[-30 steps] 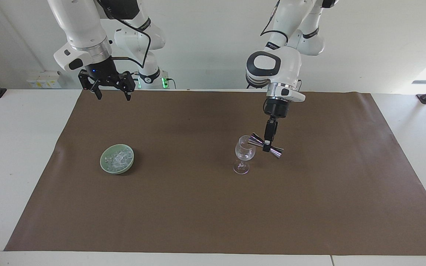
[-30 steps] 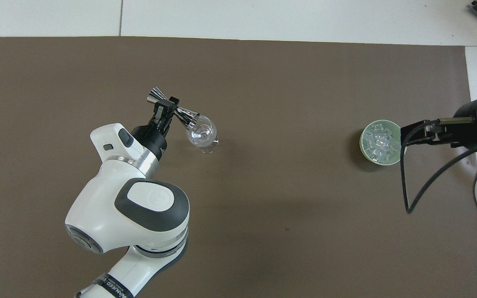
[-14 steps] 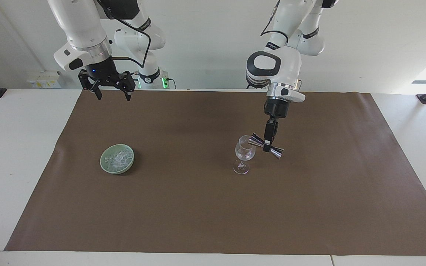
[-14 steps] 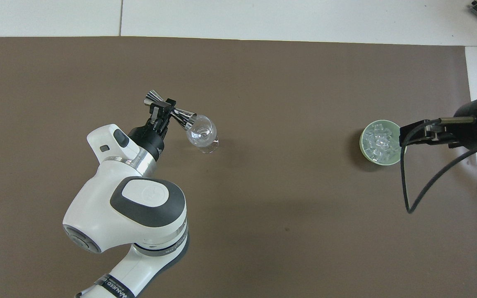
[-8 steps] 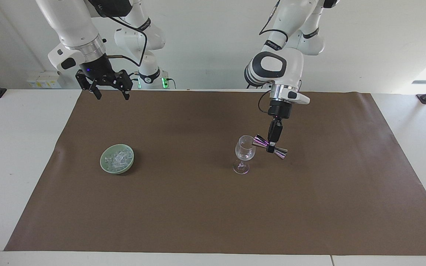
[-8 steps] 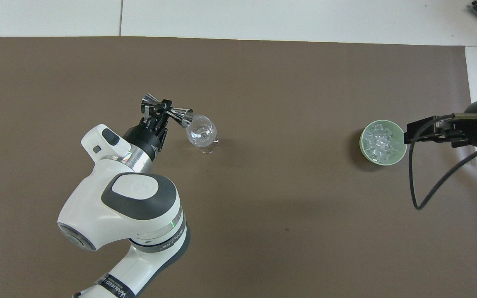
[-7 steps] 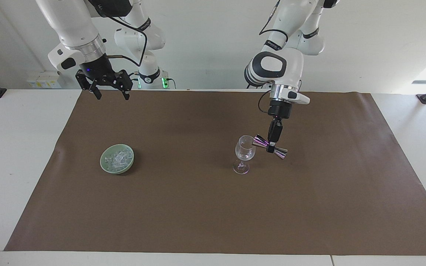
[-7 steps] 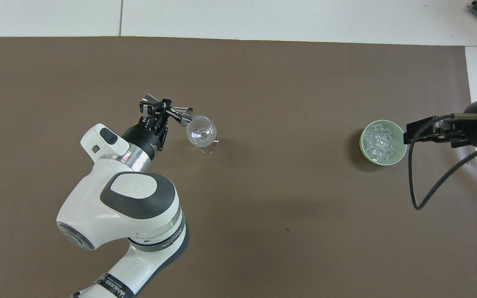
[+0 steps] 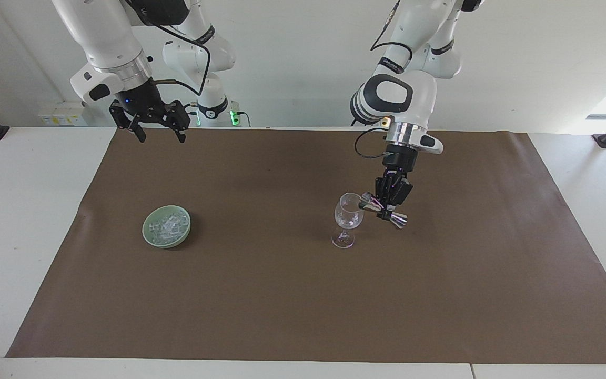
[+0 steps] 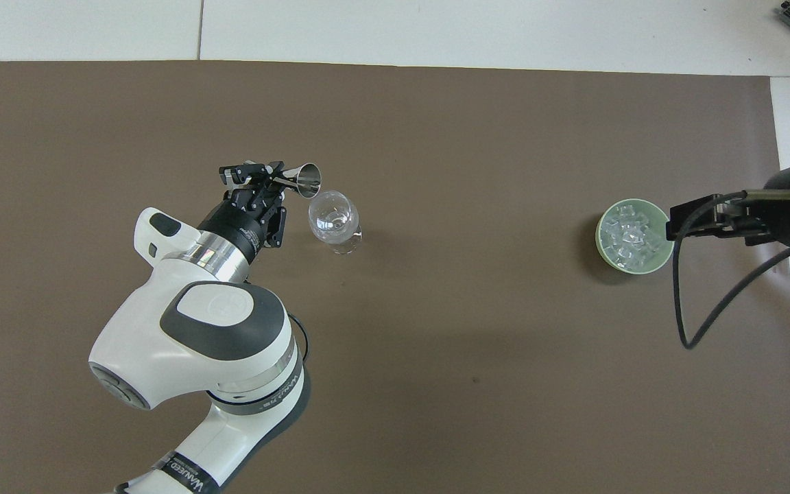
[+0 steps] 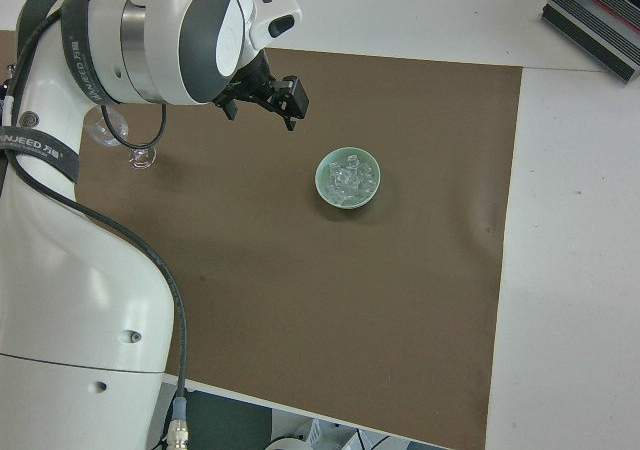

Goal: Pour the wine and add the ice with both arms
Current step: 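Turn the jigger upright and draw the left gripper back from the glass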

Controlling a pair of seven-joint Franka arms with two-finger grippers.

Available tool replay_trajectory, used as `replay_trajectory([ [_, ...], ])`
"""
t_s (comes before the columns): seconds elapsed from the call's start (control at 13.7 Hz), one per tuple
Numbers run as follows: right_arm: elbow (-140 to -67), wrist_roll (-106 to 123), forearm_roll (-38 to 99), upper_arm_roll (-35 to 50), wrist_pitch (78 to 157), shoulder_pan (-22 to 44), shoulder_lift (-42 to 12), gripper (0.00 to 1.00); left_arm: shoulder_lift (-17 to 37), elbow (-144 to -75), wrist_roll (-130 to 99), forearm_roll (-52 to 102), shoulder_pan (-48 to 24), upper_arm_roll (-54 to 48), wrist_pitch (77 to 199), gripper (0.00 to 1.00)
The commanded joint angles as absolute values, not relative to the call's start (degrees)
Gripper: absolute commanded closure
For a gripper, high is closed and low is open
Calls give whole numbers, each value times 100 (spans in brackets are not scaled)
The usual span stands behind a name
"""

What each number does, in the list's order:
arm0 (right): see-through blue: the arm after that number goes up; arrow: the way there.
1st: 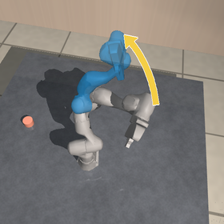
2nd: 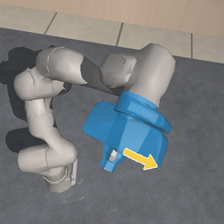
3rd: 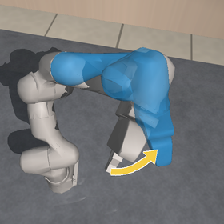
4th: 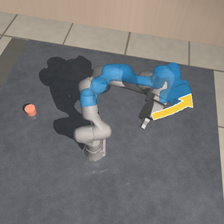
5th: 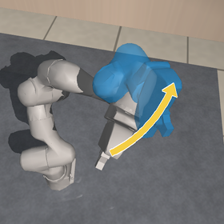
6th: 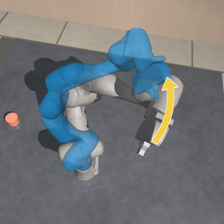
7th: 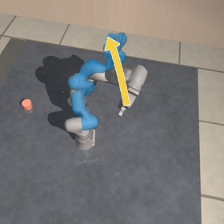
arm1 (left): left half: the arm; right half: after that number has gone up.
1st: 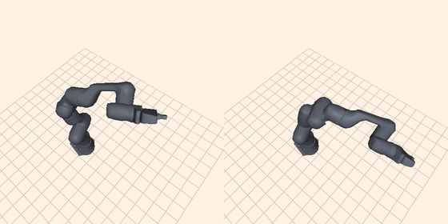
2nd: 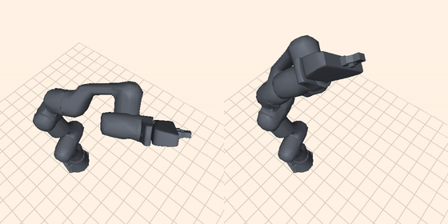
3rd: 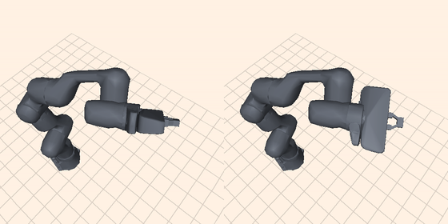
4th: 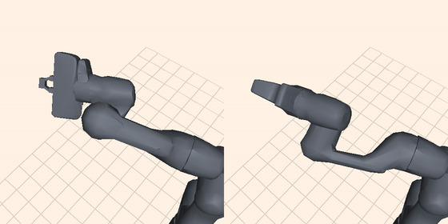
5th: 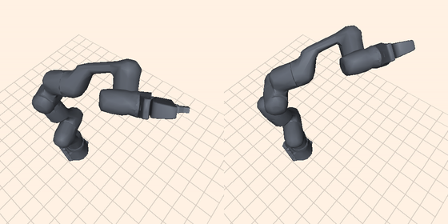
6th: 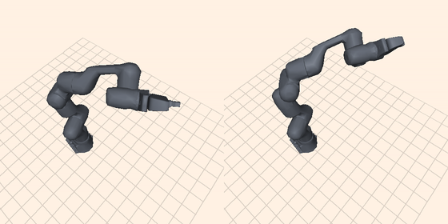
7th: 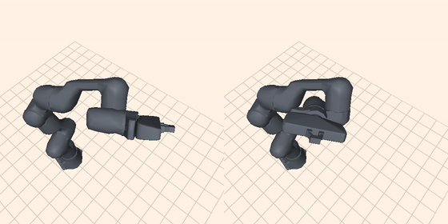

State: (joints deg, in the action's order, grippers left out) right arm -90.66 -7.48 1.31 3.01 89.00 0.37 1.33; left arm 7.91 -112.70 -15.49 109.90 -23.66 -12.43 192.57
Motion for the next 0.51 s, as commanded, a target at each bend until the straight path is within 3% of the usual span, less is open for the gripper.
replay_trajectory([
  [0.0,-8974,-624,-105,378,8851,26,149,0,721,-11224,-2107,11127,-2285,-1274,19160,100],
  [0.44,-9097,-606,-18,387,8850,35,202,0,729,-11145,-3409,11127,-2145,-1239,19160,100],
])
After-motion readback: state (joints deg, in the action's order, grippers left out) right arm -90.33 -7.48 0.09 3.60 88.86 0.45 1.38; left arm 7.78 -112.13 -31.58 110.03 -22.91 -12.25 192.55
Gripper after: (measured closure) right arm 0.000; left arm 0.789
